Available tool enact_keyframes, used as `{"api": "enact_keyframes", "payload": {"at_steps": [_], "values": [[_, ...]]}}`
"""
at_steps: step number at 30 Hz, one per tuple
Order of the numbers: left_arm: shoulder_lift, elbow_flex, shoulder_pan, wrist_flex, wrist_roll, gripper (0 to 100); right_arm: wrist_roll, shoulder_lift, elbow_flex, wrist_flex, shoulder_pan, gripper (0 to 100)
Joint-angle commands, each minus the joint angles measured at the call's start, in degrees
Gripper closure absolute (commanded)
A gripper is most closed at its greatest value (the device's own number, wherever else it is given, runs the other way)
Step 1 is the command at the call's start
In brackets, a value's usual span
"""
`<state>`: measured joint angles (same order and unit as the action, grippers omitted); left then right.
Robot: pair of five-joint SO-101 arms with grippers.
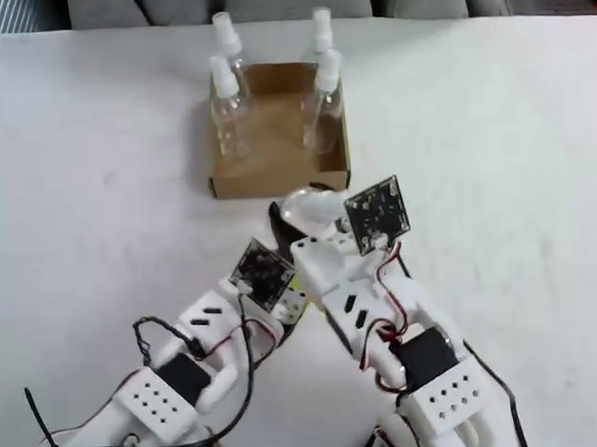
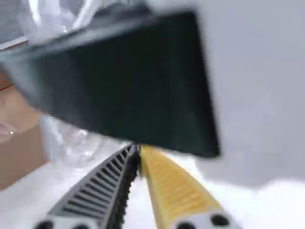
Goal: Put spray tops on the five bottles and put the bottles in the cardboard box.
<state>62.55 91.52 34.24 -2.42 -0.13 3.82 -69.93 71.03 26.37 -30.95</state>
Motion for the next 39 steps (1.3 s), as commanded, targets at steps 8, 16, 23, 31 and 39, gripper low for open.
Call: {"api": "enact_keyframes", "payload": {"at_steps": [8,16,23,31,39], "values": [[0.31,-2.02,-7.87,2.20,-0.44,98,-0.97,11.12,-1.58,-14.37,9.01,98.2],[0.04,-1.05,-20.09,2.20,-0.44,98,-0.79,33.10,-13.10,-24.40,14.73,98.2],[0.22,3.60,-26.77,2.64,-2.64,98,-0.88,42.42,-21.01,-26.51,15.08,98.2],[0.22,4.22,-27.91,2.64,-5.63,98,-0.97,50.68,-30.24,-26.42,16.66,98.2],[0.13,4.31,-27.91,2.64,-5.71,98,-0.97,60.70,-37.80,-26.51,17.63,98.2]]}}
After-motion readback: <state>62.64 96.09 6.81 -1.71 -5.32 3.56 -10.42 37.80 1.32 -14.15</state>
